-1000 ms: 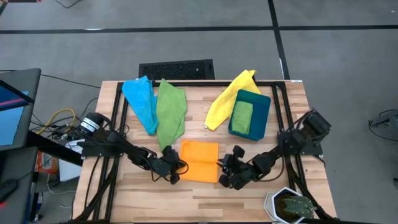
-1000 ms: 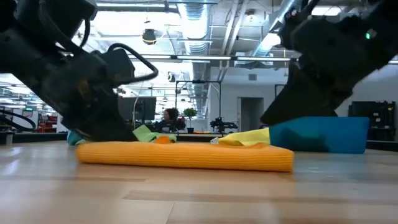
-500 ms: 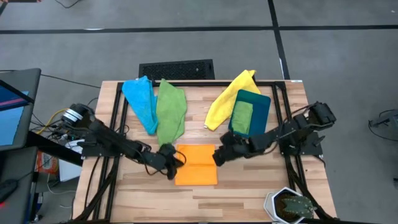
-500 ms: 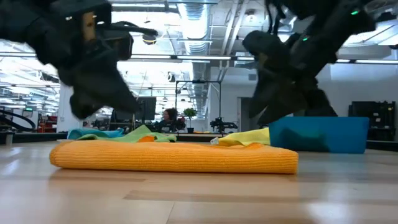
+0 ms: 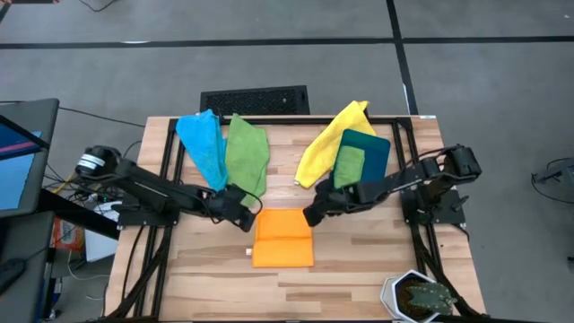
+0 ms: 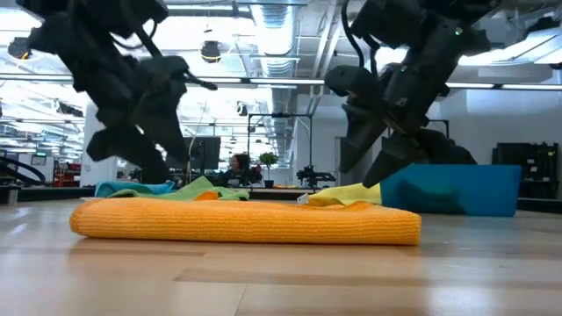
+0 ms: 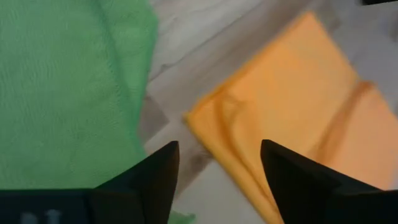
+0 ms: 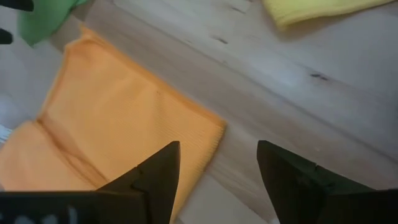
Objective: Fold microfiber towels
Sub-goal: Fold the orange microfiber cloth
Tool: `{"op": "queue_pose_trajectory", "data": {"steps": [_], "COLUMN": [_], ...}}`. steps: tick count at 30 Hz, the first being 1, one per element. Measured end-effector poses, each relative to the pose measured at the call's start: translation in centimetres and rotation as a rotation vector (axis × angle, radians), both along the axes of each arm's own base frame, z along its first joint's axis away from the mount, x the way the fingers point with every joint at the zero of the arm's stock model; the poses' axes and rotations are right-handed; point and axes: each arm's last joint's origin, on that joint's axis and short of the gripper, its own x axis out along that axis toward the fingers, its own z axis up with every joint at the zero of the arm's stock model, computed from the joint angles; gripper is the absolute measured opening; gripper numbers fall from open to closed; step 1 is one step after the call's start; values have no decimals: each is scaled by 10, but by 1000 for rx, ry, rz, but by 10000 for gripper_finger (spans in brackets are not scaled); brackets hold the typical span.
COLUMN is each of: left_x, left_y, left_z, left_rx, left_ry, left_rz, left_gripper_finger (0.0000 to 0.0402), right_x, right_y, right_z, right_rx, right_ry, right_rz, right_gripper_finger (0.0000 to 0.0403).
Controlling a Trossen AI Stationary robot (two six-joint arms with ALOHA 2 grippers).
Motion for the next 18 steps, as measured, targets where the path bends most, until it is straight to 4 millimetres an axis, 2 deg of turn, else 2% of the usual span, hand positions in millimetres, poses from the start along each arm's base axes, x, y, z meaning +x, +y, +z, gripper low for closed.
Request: {"op": "queue_pose_trajectory", "data": {"steps": [5, 14, 18], "left_x": [9, 22, 27], "left_y": [4, 5, 4], "left_z": [-10, -18, -28], "left_rx": [-19, -22, -4], "left_ry": [-12, 18, 69], "left_rz": [45, 53, 47], "left_gripper_finger": [231, 227, 226], "right_x": [3, 19, 27], "right_y": [-1, 0, -1], "right_z": [6, -11, -18], "right_rx": [-5, -3, 3], "right_ry": [28, 77, 102], "right_rz": [-3, -9, -9], "right_gripper_finger": [238, 238, 238]}}
